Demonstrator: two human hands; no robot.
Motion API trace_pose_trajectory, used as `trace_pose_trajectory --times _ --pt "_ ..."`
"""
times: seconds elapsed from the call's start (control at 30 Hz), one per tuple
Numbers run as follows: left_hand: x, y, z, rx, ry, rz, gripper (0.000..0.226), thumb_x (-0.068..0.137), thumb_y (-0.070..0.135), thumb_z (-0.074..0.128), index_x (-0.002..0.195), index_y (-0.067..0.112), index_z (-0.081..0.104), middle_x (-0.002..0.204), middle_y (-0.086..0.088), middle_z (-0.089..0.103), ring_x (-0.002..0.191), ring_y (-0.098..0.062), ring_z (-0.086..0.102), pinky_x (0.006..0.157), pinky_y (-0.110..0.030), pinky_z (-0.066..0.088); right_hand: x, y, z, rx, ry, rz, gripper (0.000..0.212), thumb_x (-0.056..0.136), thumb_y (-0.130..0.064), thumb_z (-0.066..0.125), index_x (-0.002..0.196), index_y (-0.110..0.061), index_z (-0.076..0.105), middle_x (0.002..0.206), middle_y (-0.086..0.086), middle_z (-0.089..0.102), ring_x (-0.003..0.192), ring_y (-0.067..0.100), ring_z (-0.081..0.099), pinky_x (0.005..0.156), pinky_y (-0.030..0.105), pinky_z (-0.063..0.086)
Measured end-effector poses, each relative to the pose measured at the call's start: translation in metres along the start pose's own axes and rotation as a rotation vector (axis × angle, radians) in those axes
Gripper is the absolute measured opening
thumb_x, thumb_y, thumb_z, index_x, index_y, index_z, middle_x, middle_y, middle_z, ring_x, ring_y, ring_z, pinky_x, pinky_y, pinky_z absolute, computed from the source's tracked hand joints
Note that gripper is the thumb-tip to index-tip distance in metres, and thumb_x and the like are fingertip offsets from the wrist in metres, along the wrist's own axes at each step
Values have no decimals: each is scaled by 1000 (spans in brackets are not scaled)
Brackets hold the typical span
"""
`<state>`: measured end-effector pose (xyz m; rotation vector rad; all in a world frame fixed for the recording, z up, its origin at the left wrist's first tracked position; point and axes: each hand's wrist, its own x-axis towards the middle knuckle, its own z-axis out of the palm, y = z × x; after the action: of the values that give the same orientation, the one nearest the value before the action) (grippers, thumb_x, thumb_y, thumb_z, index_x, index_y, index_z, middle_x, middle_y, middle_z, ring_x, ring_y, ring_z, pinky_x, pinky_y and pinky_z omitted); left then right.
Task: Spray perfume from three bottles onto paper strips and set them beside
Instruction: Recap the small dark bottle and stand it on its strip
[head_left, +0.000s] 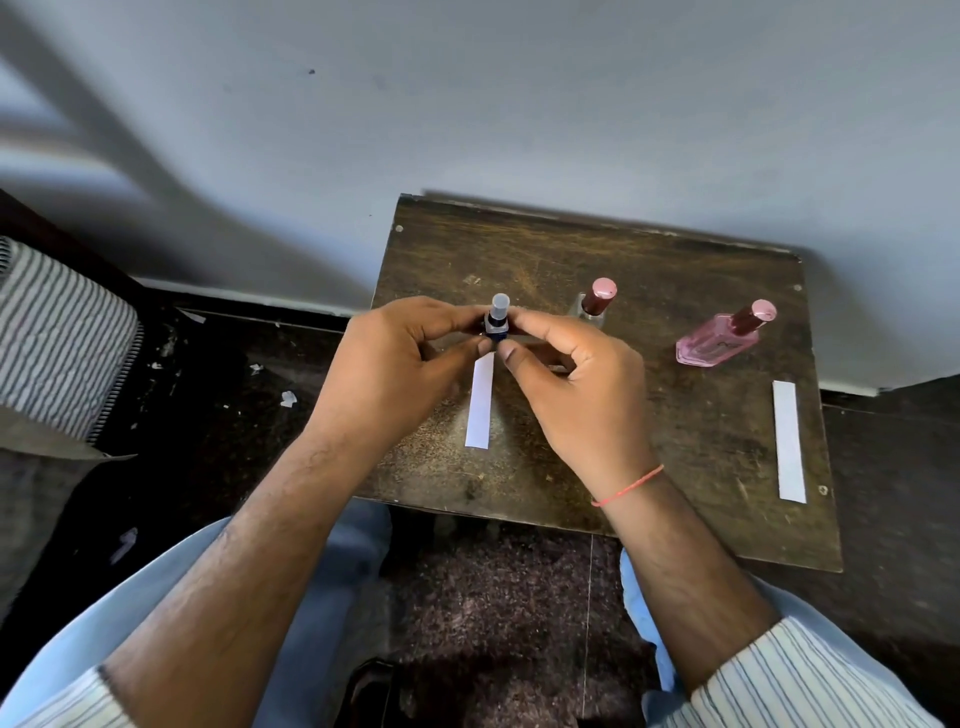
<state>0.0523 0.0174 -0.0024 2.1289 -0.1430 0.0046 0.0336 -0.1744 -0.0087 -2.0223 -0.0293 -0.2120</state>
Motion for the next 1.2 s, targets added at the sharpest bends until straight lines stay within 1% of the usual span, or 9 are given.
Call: trace_pose_trajectory --times 0.13,0.23,0.3,0.43,0.57,0.7,0.83,0.97,1.2 --pt "7 -2 0 1 5 -39 29 96 25 83 119 43 81 100 21 80 57 -5 73 59 -9 49 0 0 2 -37 -32 24 35 96 -4 80 128 -16 82 122 -5 83 105 1 78 96 16 58" --pt "11 -5 1 2 8 -84 27 97 25 83 119 40 83 91 26 80 57 -5 74 58 -9 53 0 1 3 -70 -50 25 38 96 -1 77 130 -18 81 125 -7 82 107 1 78 96 16 57" --pt "13 -7 3 10 2 -107 27 96 26 84 120 37 83 93 26 80 58 -4 75 58 -10 54 0 2 2 -89 -52 26 41 96 1 76 131 -19 81 125 -8 81 105 2 78 95 12 55" --pt "15 -8 7 46 -9 -125 26 96 26 83 120 37 83 88 27 78 56 -3 73 53 -5 46 0 3 2 -137 -69 36 43 96 2 74 132 -21 80 127 -7 81 112 3 74 93 0 46" --pt "18 -8 9 80 -20 -133 26 97 27 82 119 41 82 83 30 75 55 0 72 53 -4 46 0 2 3 -179 -98 49 46 96 1 73 135 -23 79 127 -5 81 114 3 71 89 -5 41" --pt "18 -9 9 90 -39 -145 24 97 30 82 118 42 82 69 38 69 53 3 71 53 -4 45 0 1 2 -183 -143 81 46 99 -2 71 138 -26 77 132 -7 79 115 5 76 92 -1 45" --pt "17 -9 9 84 -44 -156 25 98 30 81 119 42 82 73 35 69 54 2 71 53 -3 44 1 -1 2 -183 -158 97 48 98 -2 70 139 -26 76 132 -8 79 111 5 77 92 1 47" --pt "17 -8 9 81 -56 -166 24 98 30 81 118 43 82 68 44 67 53 2 72 51 -3 44 1 0 1 -184 -169 104 48 99 -3 70 141 -27 75 133 -7 79 108 5 77 91 2 49" --pt "16 -6 8 75 -67 -174 23 96 30 83 117 41 83 67 40 69 55 1 73 50 -2 44 -1 1 0 -173 -163 135 48 98 -3 72 139 -25 76 126 -7 82 99 3 75 83 -1 48"
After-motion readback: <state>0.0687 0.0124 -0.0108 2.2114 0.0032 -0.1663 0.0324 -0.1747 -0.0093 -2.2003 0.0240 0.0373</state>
